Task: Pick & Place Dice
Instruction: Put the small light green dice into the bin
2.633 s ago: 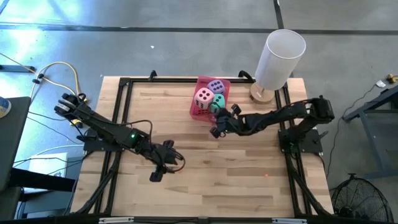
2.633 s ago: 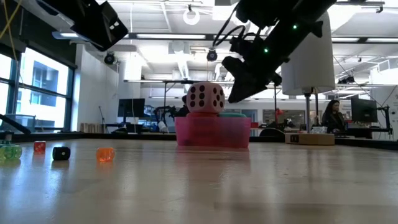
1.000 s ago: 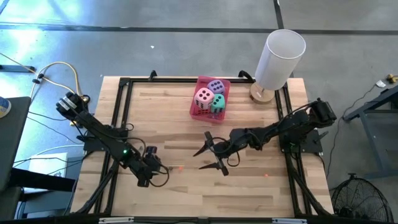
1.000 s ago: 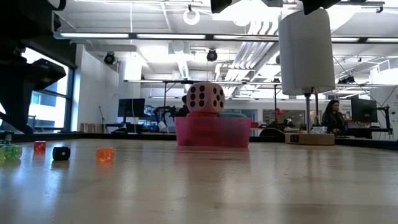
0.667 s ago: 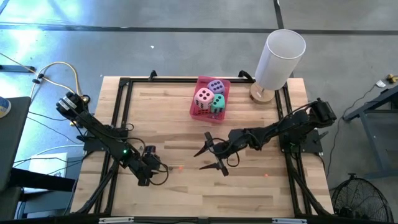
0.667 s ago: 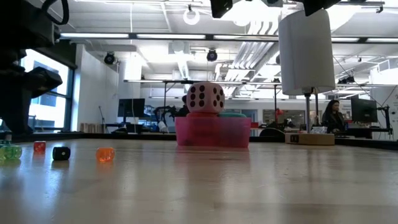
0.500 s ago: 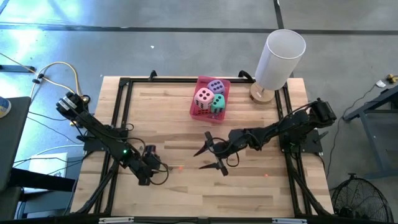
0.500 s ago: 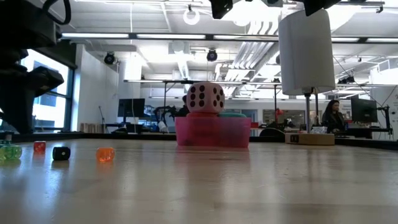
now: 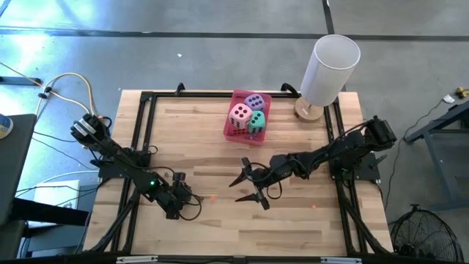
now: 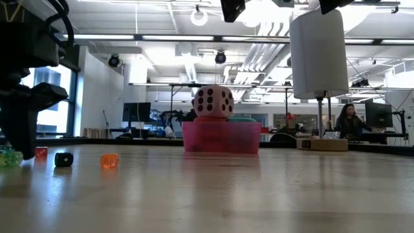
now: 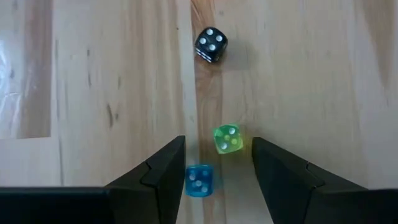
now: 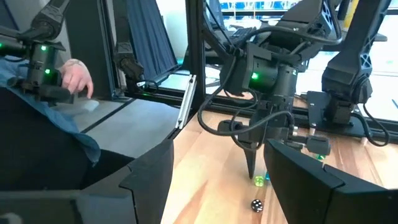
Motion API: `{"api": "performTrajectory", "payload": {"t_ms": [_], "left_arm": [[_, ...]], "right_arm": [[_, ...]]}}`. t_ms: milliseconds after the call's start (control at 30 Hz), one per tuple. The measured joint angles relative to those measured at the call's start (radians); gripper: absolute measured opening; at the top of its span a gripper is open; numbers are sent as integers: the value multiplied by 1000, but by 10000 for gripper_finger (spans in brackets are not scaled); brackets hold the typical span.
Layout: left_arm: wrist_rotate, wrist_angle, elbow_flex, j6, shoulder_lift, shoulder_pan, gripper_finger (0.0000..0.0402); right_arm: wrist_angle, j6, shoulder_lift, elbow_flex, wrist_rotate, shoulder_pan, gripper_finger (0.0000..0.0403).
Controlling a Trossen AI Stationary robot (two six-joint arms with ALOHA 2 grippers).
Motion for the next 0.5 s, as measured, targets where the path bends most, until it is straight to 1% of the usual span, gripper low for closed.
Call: {"api": "performTrajectory", "payload": {"t_ms": [300, 400, 500], "left_arm": [[3, 11, 0, 0, 10, 2, 174], [8, 14, 0, -1, 10, 2, 155], [11, 17, 0, -2, 10, 2, 123]], "right_arm": [[-12, 0, 0, 0, 0, 4, 243], [-22, 1, 0, 0, 0, 4, 243], [-25, 8, 0, 0, 0, 4, 243]]}}
